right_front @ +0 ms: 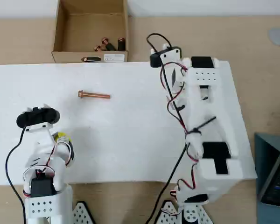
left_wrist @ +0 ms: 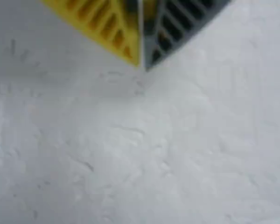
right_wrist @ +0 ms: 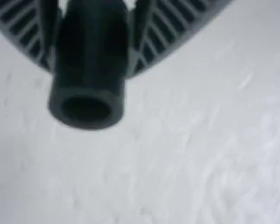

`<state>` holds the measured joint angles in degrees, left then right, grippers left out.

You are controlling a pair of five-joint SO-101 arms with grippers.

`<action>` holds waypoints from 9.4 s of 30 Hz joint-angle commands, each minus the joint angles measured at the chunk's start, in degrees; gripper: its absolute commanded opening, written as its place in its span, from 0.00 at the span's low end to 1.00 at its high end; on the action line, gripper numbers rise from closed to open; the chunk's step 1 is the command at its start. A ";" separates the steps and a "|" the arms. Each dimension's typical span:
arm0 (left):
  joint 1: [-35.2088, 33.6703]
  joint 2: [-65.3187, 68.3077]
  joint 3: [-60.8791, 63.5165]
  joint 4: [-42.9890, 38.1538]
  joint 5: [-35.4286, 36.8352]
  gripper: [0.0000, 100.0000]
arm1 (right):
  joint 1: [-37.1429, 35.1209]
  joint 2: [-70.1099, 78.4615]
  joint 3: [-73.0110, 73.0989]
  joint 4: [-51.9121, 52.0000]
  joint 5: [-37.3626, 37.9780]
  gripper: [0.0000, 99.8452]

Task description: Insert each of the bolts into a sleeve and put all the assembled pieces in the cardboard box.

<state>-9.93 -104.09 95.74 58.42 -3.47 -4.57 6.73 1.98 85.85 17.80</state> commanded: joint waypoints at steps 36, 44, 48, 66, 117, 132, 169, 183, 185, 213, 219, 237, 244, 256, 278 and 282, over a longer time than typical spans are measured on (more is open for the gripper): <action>3.25 40.40 -49.85 13.01 18.29 0.00 | 0.84 -69.76 30.29 3.60 -27.34 0.01; 3.25 68.35 -68.57 13.01 27.87 0.00 | 9.89 -69.85 30.37 3.69 -28.31 0.01; 3.34 79.16 -75.16 13.01 34.02 0.00 | 12.62 -70.11 30.37 3.96 -28.31 0.01; 9.85 108.09 -96.35 14.86 48.35 0.07 | 14.02 -70.20 32.84 3.69 -28.48 0.01; 7.21 141.85 -114.64 16.70 50.20 0.03 | 13.58 -70.11 34.42 3.60 -28.22 0.01; 9.05 137.01 -122.11 29.63 49.14 0.00 | 13.58 -70.20 29.93 3.96 -28.22 0.01; 19.25 53.23 -59.43 10.02 32.35 0.00 | 12.53 -82.59 43.82 -4.66 -22.59 0.01; 23.74 29.41 -46.42 3.60 32.62 0.00 | -7.25 -99.03 58.95 -15.12 -22.95 0.01; 27.60 26.15 -45.63 3.60 32.70 0.00 | -10.42 -102.90 61.05 -15.91 -22.95 0.01; 35.43 1.54 -42.90 3.60 32.35 0.00 | -44.26 -116.97 68.09 -16.09 -22.95 0.01; 35.43 1.45 -38.42 3.60 32.79 0.00 | -49.19 -116.53 68.35 -19.25 -22.86 0.01; 39.56 1.45 -38.15 7.65 34.81 0.00 | -52.09 -116.88 69.67 -20.04 -22.59 0.01; 39.65 1.45 -38.15 12.57 31.56 0.00 | -52.09 -116.88 69.58 -21.27 -22.59 0.01; 49.49 1.45 -36.40 13.01 26.02 0.00 | -52.09 -116.53 70.02 -23.21 -22.59 0.01; 42.02 1.71 -35.69 13.01 24.88 0.18 | -48.40 -116.53 70.11 -22.86 -22.59 0.01; 41.32 1.89 -40.53 12.84 24.97 0.18 | -48.31 -116.79 70.73 -22.86 -22.68 0.01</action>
<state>32.70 -102.51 60.40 71.34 21.41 -53.80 -103.60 72.75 64.40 -5.14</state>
